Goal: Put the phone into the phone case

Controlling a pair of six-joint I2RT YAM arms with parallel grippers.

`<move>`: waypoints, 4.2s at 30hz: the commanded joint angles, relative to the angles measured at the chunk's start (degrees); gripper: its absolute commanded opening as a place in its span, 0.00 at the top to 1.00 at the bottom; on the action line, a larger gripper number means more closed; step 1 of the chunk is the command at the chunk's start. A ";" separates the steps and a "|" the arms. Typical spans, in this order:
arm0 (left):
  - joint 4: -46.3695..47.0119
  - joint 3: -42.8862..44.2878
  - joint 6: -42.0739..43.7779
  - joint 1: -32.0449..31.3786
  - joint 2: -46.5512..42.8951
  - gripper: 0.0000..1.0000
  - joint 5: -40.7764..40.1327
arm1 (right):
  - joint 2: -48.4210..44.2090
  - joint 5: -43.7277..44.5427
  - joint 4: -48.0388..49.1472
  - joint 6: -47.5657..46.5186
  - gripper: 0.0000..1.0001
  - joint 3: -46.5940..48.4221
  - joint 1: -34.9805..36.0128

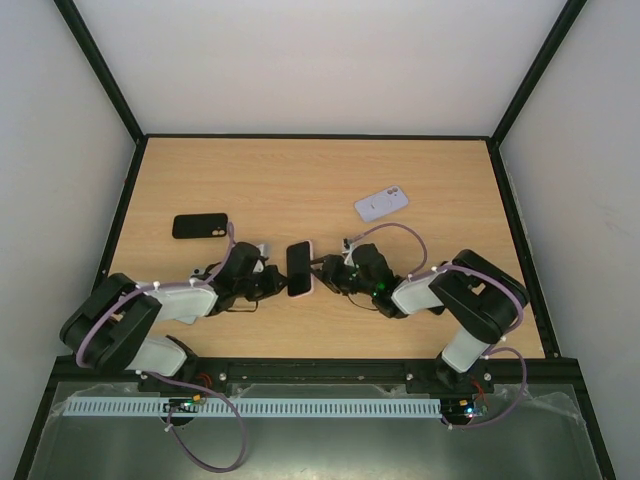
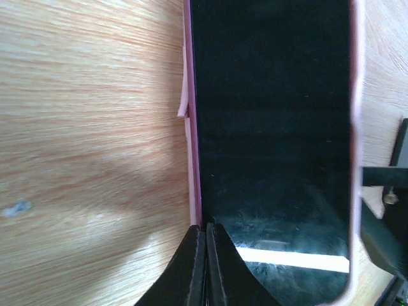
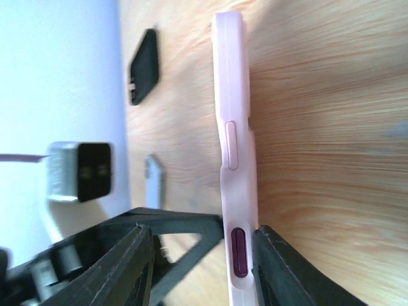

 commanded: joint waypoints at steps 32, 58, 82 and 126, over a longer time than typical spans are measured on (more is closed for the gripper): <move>-10.57 -1.73 0.00 7.34 -26.69 0.27 8.72 | -11.04 -4.95 7.27 -2.56 0.97 -3.48 3.55; 20.32 -9.50 -18.70 3.13 -41.37 0.75 24.36 | -27.21 -4.52 17.86 2.08 0.93 -5.32 8.18; 8.37 -3.37 -12.22 4.97 -45.83 0.38 18.14 | -31.80 -15.07 14.95 -1.48 0.91 -8.66 8.52; -3.42 1.20 -1.34 6.00 -42.12 0.58 13.28 | -37.47 -6.12 6.94 -5.27 0.90 -11.46 9.47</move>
